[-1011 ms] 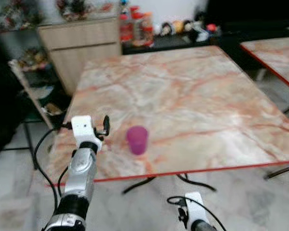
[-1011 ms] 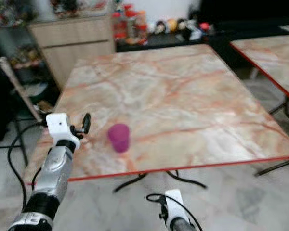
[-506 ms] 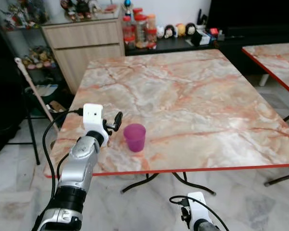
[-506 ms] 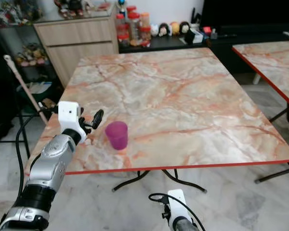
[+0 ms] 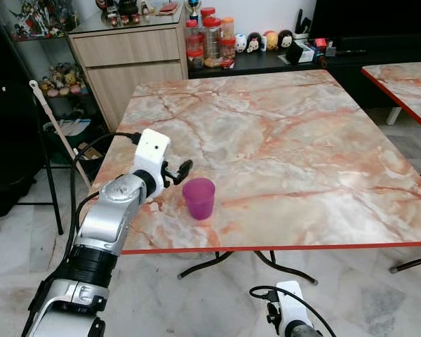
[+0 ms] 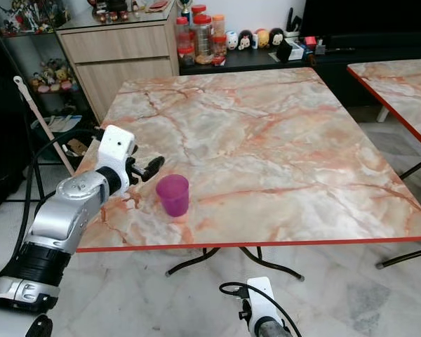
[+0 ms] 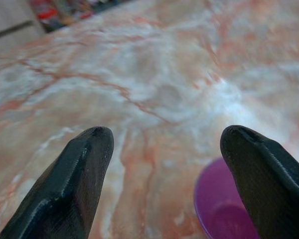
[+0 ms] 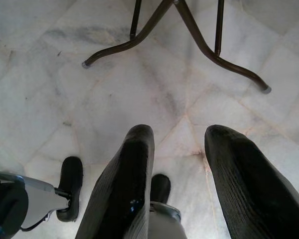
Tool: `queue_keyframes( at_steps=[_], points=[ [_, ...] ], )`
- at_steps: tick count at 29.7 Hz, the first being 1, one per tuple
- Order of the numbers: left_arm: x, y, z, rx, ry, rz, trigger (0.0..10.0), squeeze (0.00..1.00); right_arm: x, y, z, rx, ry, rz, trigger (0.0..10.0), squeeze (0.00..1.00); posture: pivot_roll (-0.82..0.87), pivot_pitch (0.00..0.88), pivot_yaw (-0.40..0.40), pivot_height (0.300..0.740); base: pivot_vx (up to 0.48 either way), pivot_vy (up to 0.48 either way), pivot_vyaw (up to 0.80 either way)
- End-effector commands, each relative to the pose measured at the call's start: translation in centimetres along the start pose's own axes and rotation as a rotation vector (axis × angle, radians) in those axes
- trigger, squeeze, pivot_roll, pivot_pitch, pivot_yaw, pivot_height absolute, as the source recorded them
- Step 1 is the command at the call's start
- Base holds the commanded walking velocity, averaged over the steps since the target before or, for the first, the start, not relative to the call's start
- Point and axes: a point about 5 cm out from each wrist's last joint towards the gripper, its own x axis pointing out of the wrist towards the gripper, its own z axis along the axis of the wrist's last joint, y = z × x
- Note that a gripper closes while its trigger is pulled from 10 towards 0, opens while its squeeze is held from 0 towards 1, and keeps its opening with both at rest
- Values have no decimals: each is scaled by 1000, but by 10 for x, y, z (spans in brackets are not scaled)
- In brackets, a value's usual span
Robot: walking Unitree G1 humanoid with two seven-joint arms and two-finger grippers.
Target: Setting the table
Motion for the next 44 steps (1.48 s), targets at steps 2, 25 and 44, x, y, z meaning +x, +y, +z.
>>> queue_keyframes(
  at_steps=[2, 25, 44],
  points=[
    [3, -1, 8, 74, 19, -39, 10000, 0, 1, 3, 1, 5, 5, 2, 10000, 0, 56, 0, 65, 740, 0, 0, 0],
    [5, 2, -5, 166, 182, -104, 10000, 0, 1, 4, 0, 7, 13, 9, 10000, 0, 54, 0, 70, 740, 0, 0, 0],
    [8, -20, -3, 142, 184, -205, 10000, 0, 0, 4, -1, 5, 16, 8, 10000, 0, 53, 0, 71, 740, 0, 0, 0]
  ],
)
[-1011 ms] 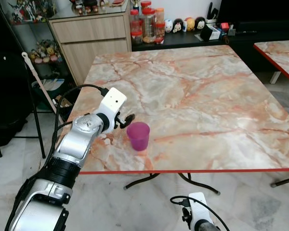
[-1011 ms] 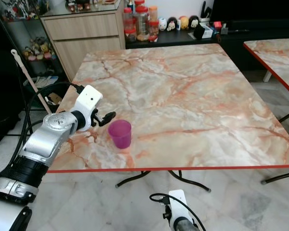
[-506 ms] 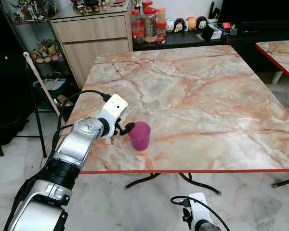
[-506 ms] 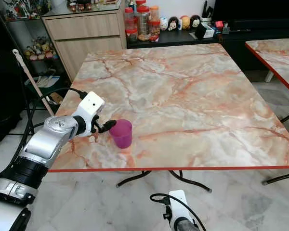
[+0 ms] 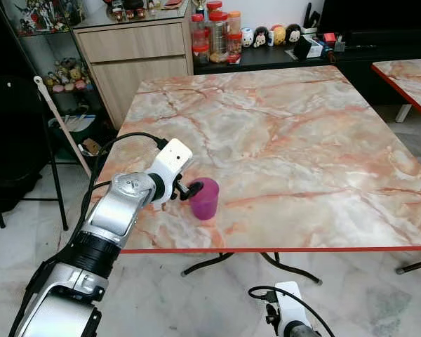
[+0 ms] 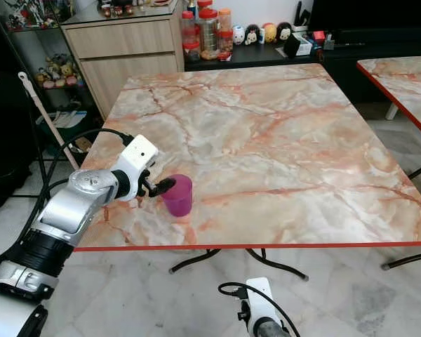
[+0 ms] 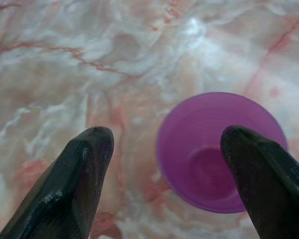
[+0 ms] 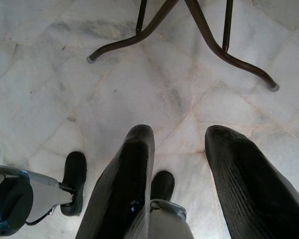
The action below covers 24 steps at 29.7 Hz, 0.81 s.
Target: Setting the table
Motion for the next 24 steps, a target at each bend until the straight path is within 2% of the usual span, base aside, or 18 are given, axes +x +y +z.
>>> queue_keyframes(
  at_steps=[1, 7, 9, 11, 12, 13, 15, 16, 20, 24],
  points=[
    [0, -5, 1, 7, 5, -18, 10000, 0, 0, 3, 0, 3, 2, 4, 10000, 0, 53, 0, 71, 740, 0, 0, 0],
    [1, -9, 2, 10, 5, -33, 10000, 0, 0, 3, 0, 5, 3, 3, 10000, 0, 53, 0, 71, 740, 0, 0, 0],
    [4, -13, 1, 13, 9, -45, 9725, 0, 0, 3, 0, 5, 2, 3, 10000, 0, 50, 0, 73, 740, 0, 0, 0],
    [4, -14, 1, 10, 10, -50, 8431, 0, 0, 3, 1, 5, 1, 3, 10000, 0, 50, 0, 73, 740, 0, 0, 0],
    [5, -14, 1, 10, 11, -50, 6745, 0, 0, 3, 1, 5, 0, 3, 10000, 0, 50, 0, 73, 740, 0, 0, 0],
    [5, -15, 1, 10, 11, -51, 3255, 0, 0, 3, 1, 5, 0, 4, 10000, 0, 50, 0, 73, 740, 0, 0, 0],
    [5, -15, 2, 10, 12, -52, 3255, 0, 0, 3, 1, 5, 0, 4, 10000, 0, 50, 0, 73, 740, 0, 0, 0],
    [5, -15, 1, 10, 13, -51, 3922, 0, 0, 3, 1, 5, 0, 4, 10000, 0, 49, 0, 76, 740, 0, 0, 0],
    [5, -15, 1, 12, 16, -50, 3725, 0, 0, 3, 1, 4, 0, 4, 10000, 0, 49, 0, 74, 740, 0, 0, 0],
    [6, -14, 1, 18, 28, -41, 4196, 0, 0, 3, 1, 6, 0, 3, 10000, 0, 47, 0, 76, 740, 0, 0, 0]
  ],
)
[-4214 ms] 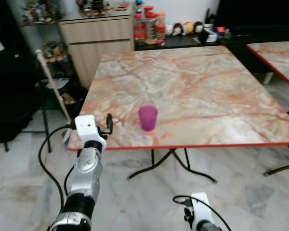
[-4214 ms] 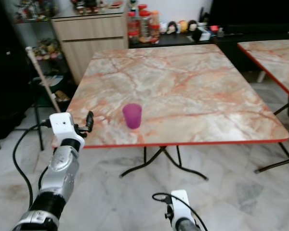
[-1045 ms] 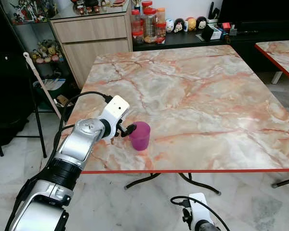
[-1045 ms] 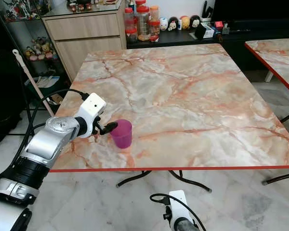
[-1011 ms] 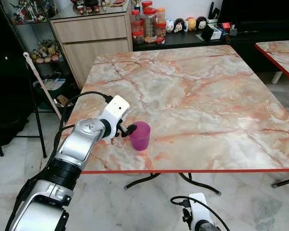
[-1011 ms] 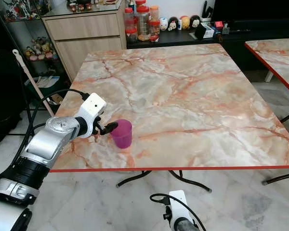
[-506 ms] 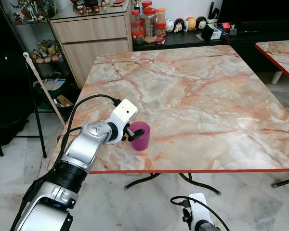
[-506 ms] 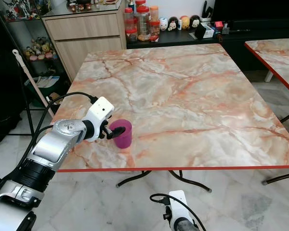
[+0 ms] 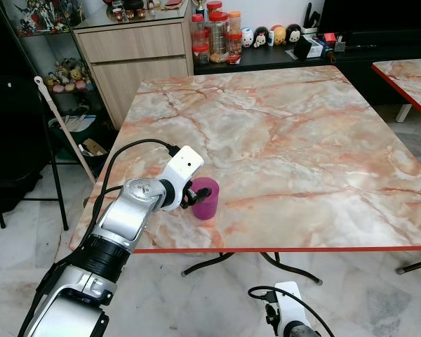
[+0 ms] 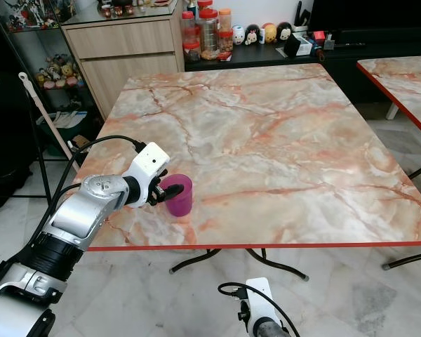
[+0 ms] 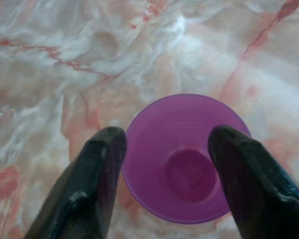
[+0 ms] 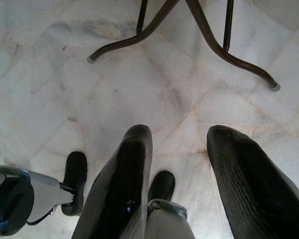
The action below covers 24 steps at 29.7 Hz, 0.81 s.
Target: Setting the table
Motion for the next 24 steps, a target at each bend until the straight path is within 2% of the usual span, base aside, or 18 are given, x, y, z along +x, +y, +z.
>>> queue_keyframes(
  at_steps=[1, 2, 4, 5, 6, 7, 9, 14, 15, 16, 17, 18, 19, 20, 21, 22, 23, 24],
  points=[
    [0, -1, 0, 23, 24, 3, 4431, 0, 0, 3, 1, 5, 0, 2, 10000, 0, 47, 0, 76, 740, 0, 0, 0],
    [0, -1, 0, 24, 25, 2, 4784, 0, 0, 3, 1, 5, -1, 2, 10000, 0, 47, 0, 76, 740, 0, 0, 0],
    [0, -1, -1, 29, 31, -1, 6235, 0, 0, 3, 1, 5, -1, 2, 10000, 0, 47, 0, 76, 740, 0, 0, 0],
    [1, -2, -2, 31, 35, 0, 8353, 0, 0, 3, 1, 5, -1, 3, 10000, 0, 47, 0, 76, 740, 0, 0, 0],
    [1, -2, -2, 32, 38, -1, 9216, 0, 0, 3, 1, 4, -1, 3, 10000, 0, 47, 0, 76, 740, 0, 0, 0],
    [1, -2, -3, 35, 45, -4, 9647, 0, 0, 3, 1, 4, -1, 3, 10000, 0, 47, 0, 76, 740, 0, 0, 0],
    [2, -3, -4, 33, 54, -9, 9882, 0, 0, 3, 1, 4, 0, 3, 10000, 0, 49, 0, 78, 740, 0, 0, 0],
    [4, -4, -7, 27, 67, -10, 9686, 0, 0, 4, 1, 7, -1, 2, 10000, 0, 43, 0, 83, 740, 0, 0, 0],
    [5, -3, -7, 27, 69, -8, 9216, 0, 0, 3, 1, 9, -1, 0, 10000, 0, 43, 0, 83, 740, 0, 0, 0],
    [5, -3, -7, 27, 69, -8, 9216, 0, 0, 3, 1, 9, -1, 0, 10000, 0, 43, 0, 83, 740, 0, 0, 0],
    [5, -3, -6, 27, 68, -6, 8039, 0, 0, 3, 1, 10, 0, 0, 10000, 0, 44, 0, 83, 740, 0, 0, 0],
    [5, -3, -6, 27, 68, -6, 7529, 0, 0, 3, 0, 11, 0, 0, 10000, 0, 44, 0, 83, 740, 0, 0, 0],
    [5, -3, -6, 27, 67, -6, 7529, 0, 0, 3, 0, 11, 0, 0, 10000, 0, 44, 0, 83, 740, 0, 0, 0],
    [5, -3, -6, 27, 68, -5, 5608, 0, 0, 3, 0, 10, 0, 0, 10000, 0, 44, 0, 83, 740, 0, 0, 0],
    [5, -3, -5, 27, 68, -5, 1059, 0, 0, 3, 0, 10, 1, 0, 10000, 0, 44, 0, 83, 740, 0, 0, 0],
    [5, -3, -5, 29, 68, -7, 1059, 0, 0, 3, 0, 10, 1, 1, 10000, 0, 45, 0, 83, 740, 0, 0, 0],
    [5, -3, -5, 29, 68, -8, 0, 0, 0, 4, 0, 9, 1, 1, 10000, 0, 45, 0, 84, 740, 0, 0, 0],
    [5, -3, -5, 30, 68, -9, 0, 0, 0, 4, 0, 9, 1, 1, 10000, 0, 45, 0, 84, 740, 0, 0, 0]
  ],
)
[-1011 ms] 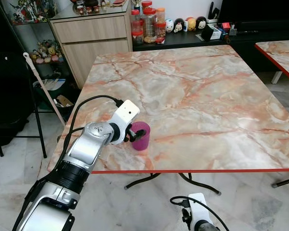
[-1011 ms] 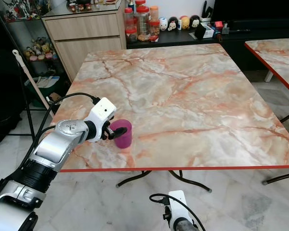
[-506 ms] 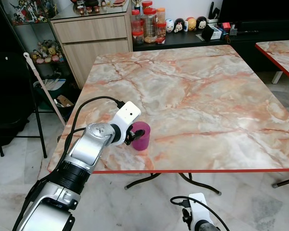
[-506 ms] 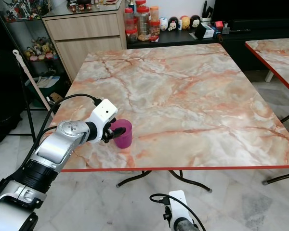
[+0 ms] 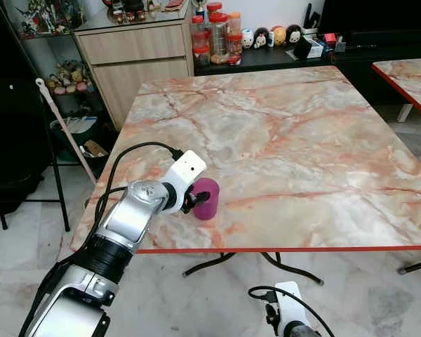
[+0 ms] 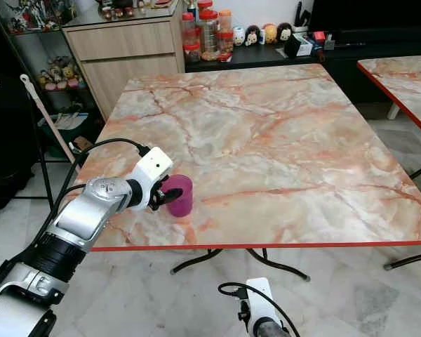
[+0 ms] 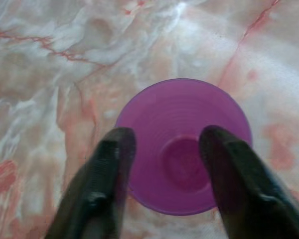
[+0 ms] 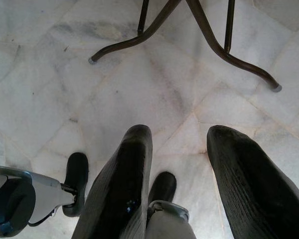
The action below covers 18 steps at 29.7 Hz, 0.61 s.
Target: Setting the table
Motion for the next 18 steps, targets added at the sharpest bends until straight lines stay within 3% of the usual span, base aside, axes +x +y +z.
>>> queue_keyframes(
  at_steps=[1, 18],
  points=[
    [1, 1, -2, 4, 22, -3, 0, 0, 0, 3, 0, 8, 2, 2, 10000, 0, 45, 0, 84, 740, 0, 0, 0],
    [1, 0, 1, 27, 11, -7, 0, 0, 0, 4, -2, 6, 5, 2, 10000, 0, 41, 0, 87, 740, 0, 0, 0]
  ],
)
